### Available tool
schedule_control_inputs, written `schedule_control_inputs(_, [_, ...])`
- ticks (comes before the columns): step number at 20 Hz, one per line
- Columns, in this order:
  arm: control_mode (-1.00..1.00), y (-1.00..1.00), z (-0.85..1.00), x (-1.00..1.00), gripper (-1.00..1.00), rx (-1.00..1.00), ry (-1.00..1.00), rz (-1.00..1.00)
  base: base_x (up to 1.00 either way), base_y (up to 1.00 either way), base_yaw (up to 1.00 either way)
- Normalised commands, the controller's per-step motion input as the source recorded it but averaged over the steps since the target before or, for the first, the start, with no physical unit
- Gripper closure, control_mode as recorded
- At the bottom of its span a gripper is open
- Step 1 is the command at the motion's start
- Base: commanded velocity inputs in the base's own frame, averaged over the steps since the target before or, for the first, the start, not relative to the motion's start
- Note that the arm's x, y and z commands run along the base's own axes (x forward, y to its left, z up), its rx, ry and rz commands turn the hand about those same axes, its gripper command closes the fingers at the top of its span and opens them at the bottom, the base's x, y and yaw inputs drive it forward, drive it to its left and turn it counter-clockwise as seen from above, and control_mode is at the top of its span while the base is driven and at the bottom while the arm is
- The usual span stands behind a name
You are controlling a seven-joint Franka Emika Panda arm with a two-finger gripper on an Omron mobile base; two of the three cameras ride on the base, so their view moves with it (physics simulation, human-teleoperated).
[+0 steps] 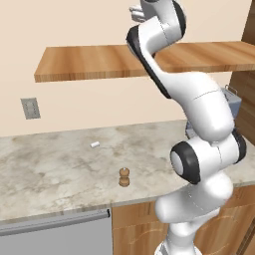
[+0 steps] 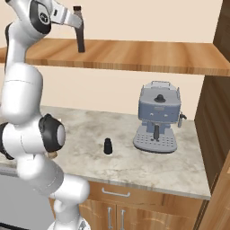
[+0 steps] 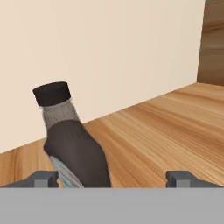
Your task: There are various items on the counter. Only move the condiments/shakers into the cabinet.
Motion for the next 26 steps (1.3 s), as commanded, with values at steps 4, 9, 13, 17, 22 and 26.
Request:
schedule_control_inputs(4, [-1.00, -0.01, -0.34, -1.00, -1.00, 0.00, -0.07, 0.00, 0.00, 0.00, 0.00])
schedule_control_inputs(9, [-1.00, -0.26, -0.42, -1.00, -1.00, 0.00, -0.07, 0.00, 0.00, 0.00, 0.00])
schedule_control_inputs(13, [-1.00, -0.69, -0.88, -1.00, -1.00, 0.00, 0.04, 0.00, 0.00, 0.00, 0.00])
schedule_control_inputs(17, [-1.00, -0.88, -0.91, -1.00, -1.00, 0.04, 0.14, 0.00, 0.00, 0.00, 0.00])
schedule_control_inputs(22, [-1.00, -0.91, -0.90, -1.00, -1.00, 0.13, 0.31, 0.03, 0.00, 0.00, 0.00])
schedule_control_inputs(26, [-1.00, -0.22, -0.39, -0.61, -1.00, 0.06, 0.22, 0.17, 0.00, 0.00, 0.00])
